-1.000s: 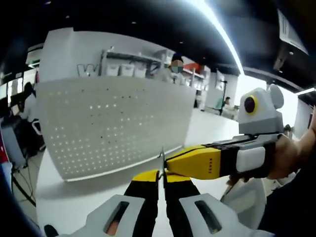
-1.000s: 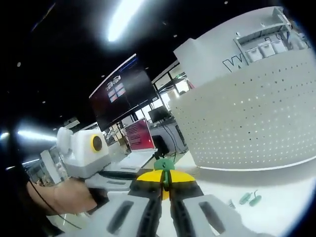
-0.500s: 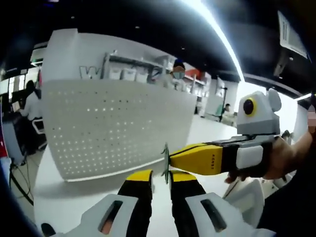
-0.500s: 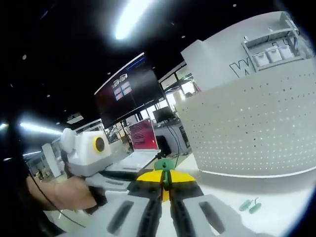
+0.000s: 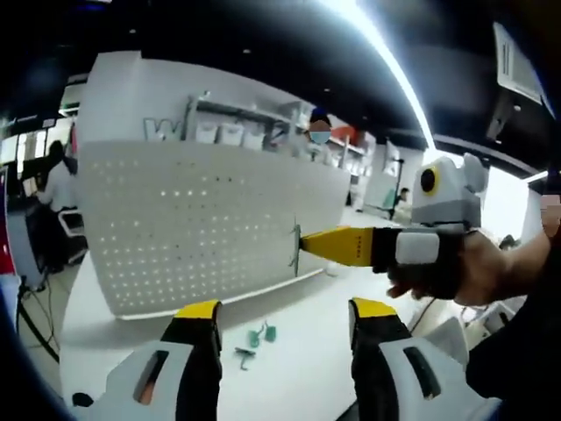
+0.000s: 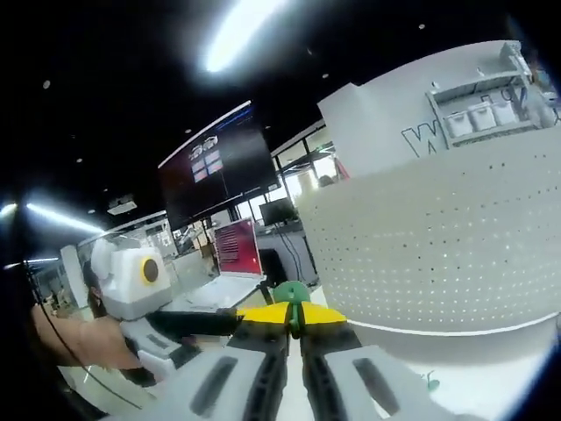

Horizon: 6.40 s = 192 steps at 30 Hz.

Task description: Insert the hook assembly into the mounting plate slot until the hook locks in place.

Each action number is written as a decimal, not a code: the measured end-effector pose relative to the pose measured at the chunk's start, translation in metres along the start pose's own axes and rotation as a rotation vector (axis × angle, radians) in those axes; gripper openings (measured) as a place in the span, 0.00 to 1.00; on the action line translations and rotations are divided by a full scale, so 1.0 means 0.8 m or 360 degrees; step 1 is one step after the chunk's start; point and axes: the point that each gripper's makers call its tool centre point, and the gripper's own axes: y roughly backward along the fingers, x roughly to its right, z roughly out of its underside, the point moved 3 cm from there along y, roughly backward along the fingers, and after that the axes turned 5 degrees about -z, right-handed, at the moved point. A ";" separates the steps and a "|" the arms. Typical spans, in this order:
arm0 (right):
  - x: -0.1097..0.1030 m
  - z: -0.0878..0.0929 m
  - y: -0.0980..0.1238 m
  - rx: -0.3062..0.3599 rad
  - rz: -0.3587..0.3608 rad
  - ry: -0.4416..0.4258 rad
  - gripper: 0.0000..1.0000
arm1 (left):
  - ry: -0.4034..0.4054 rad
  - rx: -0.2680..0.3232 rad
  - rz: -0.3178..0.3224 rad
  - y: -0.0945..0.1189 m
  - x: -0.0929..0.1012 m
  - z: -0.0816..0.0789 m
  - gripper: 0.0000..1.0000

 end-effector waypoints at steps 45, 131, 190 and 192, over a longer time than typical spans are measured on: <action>0.169 -0.078 -0.023 0.0278 0.0730 0.0290 0.01 | 0.0037 -0.0056 0.0035 0.000 0.010 0.014 1.00; 0.278 -0.132 -0.054 0.0497 0.1008 0.0388 0.01 | 0.0155 -0.0129 -0.0052 0.012 -0.018 0.038 0.95; 0.192 -0.116 0.021 0.0296 0.0768 0.0480 0.26 | 0.0187 -0.0100 -0.0108 0.046 0.009 0.048 0.94; 0.182 -0.099 0.035 0.0216 0.0755 0.0511 0.27 | 0.0196 -0.0100 -0.0114 0.049 0.010 0.050 0.94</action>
